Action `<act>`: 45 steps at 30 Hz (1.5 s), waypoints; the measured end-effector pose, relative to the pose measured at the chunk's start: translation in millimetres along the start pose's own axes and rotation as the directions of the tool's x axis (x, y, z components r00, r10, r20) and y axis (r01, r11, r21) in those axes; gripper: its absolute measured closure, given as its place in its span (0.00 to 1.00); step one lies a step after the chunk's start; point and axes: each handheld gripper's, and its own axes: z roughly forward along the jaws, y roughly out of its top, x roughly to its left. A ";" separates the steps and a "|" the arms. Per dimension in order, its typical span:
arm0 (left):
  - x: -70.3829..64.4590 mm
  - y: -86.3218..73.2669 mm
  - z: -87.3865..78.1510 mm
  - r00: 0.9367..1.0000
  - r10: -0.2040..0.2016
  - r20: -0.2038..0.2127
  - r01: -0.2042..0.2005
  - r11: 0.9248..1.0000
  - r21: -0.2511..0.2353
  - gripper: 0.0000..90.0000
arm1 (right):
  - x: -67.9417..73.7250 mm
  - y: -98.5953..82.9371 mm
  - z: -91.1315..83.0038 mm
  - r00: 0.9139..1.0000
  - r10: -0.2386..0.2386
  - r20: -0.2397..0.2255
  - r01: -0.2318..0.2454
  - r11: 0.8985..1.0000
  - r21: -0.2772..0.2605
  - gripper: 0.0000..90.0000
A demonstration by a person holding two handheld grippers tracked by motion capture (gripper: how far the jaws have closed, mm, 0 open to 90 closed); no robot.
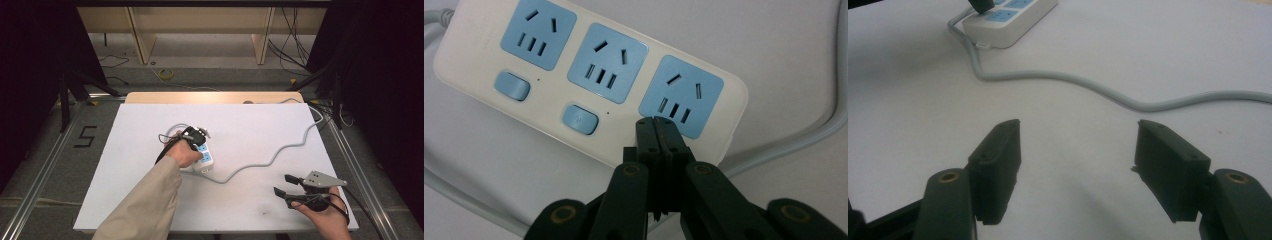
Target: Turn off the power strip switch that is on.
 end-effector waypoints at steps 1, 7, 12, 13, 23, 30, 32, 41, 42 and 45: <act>0.2 0.0 0.0 1.000 -0.001 0.000 0.001 1.000 0.001 1.00 | 0.1 0.0 -0.1 1.000 0.001 0.000 -0.001 1.000 0.000 0.40; -1.2 0.1 -0.1 1.000 0.006 -0.012 -0.006 1.000 0.004 1.00 | 0.2 0.1 0.0 1.000 -0.002 -0.001 0.002 1.000 0.002 0.40; -2.2 0.1 -0.1 1.000 0.001 -0.014 -0.001 1.000 0.009 1.00 | 0.3 0.2 0.2 1.000 -0.004 -0.002 0.004 1.000 0.000 0.40; -2.2 0.1 -0.1 1.000 0.000 -0.014 0.000 1.000 0.010 1.00 | 0.4 0.2 0.2 1.000 -0.005 -0.002 0.005 1.000 0.000 0.40; -1.6 0.4 0.1 1.000 -0.015 -0.014 0.015 1.000 0.015 1.00 | 0.7 0.3 0.1 1.000 -0.005 -0.001 0.005 1.000 0.000 0.40; -2.6 1.2 1.1 0.999 -0.019 -0.028 0.020 0.999 0.036 1.00 | 1.1 0.3 0.4 1.000 -0.005 -0.003 0.005 1.000 -0.001 0.40; -1.5 1.0 0.8 1.000 -0.019 -0.022 0.019 0.999 0.037 1.00 | 1.1 0.4 0.5 1.000 -0.006 -0.004 0.006 1.000 -0.002 0.40; -2.9 -0.1 0.4 1.000 -0.010 -0.007 0.011 1.000 0.011 1.00 | 0.5 0.1 0.8 1.000 -0.005 -0.003 0.005 1.000 0.003 0.40; -3.5 -0.5 0.6 1.000 -0.009 -0.010 0.009 1.000 0.006 1.00 | 0.5 0.1 0.8 1.000 -0.003 -0.003 0.003 1.000 0.002 0.40; -3.3 -1.1 -2.7 1.000 -0.024 -0.001 0.024 0.999 -0.027 0.99 | 0.2 0.1 0.8 1.000 -0.004 -0.003 0.004 1.000 0.001 0.40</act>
